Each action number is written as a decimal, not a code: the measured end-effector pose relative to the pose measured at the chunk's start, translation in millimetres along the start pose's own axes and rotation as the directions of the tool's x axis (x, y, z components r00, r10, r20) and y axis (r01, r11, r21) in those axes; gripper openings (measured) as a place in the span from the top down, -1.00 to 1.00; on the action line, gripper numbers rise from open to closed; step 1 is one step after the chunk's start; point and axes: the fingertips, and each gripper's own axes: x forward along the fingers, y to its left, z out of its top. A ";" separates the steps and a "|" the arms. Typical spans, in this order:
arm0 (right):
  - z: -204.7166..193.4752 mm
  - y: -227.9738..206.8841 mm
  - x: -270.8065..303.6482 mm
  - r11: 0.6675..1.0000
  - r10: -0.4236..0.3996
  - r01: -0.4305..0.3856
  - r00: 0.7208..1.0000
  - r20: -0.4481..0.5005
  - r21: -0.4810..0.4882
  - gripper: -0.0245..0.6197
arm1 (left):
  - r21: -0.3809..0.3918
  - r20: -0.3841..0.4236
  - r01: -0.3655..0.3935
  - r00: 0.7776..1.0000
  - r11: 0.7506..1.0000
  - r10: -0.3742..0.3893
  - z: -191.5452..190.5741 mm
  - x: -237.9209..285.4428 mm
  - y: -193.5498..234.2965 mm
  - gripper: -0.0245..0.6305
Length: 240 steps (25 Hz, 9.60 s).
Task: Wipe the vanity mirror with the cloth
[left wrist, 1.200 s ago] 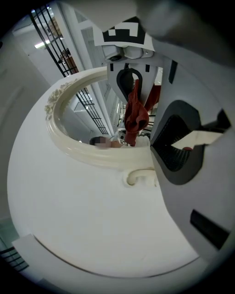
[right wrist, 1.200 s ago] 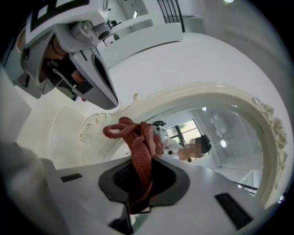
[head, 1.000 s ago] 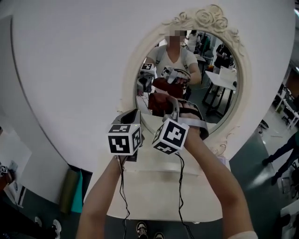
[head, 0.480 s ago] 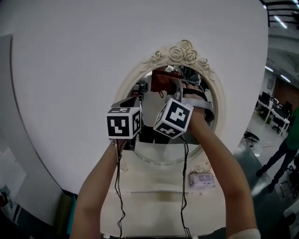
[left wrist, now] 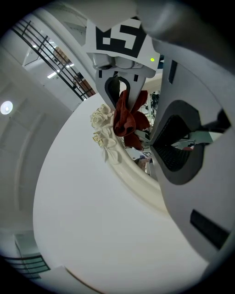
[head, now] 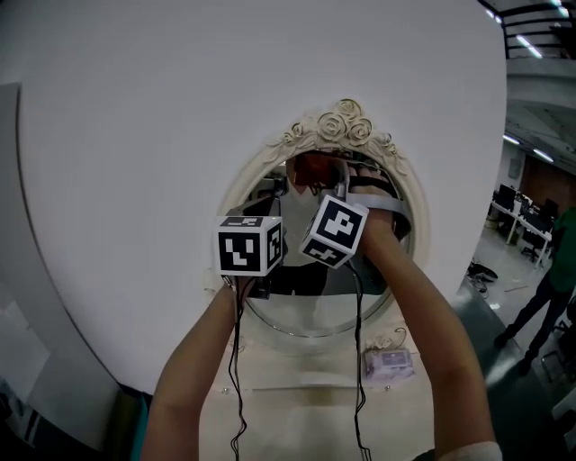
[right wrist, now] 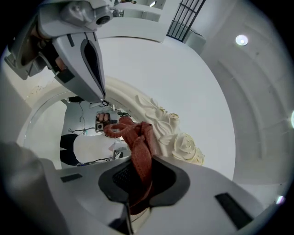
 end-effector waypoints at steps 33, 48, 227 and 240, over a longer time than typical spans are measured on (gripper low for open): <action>-30.1 384.7 -68.4 0.880 0.473 -0.474 0.880 0.036 0.041 0.74 | -0.182 -0.460 -0.119 0.888 0.976 0.022 -385.9 -59.4 -16.4 0.91; -44.5 501.2 -112.7 0.759 0.644 -0.643 0.764 0.027 0.097 0.74 | -0.193 -0.535 -0.136 0.845 0.972 0.012 -451.6 -83.9 -28.0 0.91; -7.9 315.0 -306.7 -0.024 0.448 -0.264 0.860 0.246 0.964 0.75 | -0.233 -0.324 -0.109 0.946 0.966 0.029 -280.4 -248.1 -49.5 0.91; -16.6 316.6 -301.7 -0.044 0.458 -0.276 0.848 0.265 0.960 0.75 | -0.241 -0.335 -0.136 0.941 0.961 0.049 -280.9 -239.4 -48.0 0.91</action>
